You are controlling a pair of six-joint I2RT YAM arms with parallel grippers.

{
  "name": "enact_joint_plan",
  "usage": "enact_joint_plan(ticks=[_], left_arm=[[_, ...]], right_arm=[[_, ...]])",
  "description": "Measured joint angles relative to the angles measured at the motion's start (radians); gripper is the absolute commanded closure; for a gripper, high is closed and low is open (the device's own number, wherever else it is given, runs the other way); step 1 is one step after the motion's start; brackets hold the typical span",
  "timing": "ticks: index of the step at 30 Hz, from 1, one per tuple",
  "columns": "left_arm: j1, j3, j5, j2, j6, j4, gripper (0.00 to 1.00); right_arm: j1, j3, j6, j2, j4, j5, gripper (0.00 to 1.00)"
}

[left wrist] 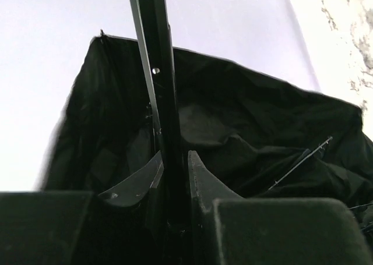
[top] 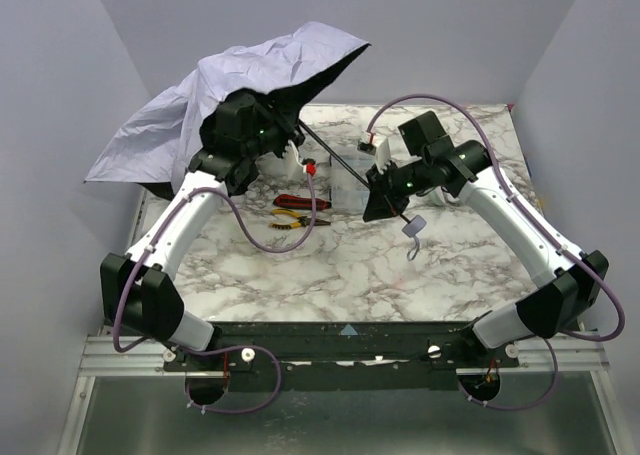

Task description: Open the umbrella

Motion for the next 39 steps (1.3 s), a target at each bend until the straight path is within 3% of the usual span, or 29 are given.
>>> enact_joint_plan(ticks=[11,28,39], left_arm=[[0.043,0.006,0.025,0.061,0.012,0.117,0.75],[0.131,0.100,0.053,0.136,0.056,0.124,0.73],[0.166,0.269,0.114,0.241,0.091,0.096,0.73]], right_arm=[[-0.001,-0.001,0.019,0.000,0.054,0.039,1.00],[0.006,-0.023,0.027,0.000,0.108,0.048,1.00],[0.006,-0.035,0.035,0.000,0.194,0.091,1.00]])
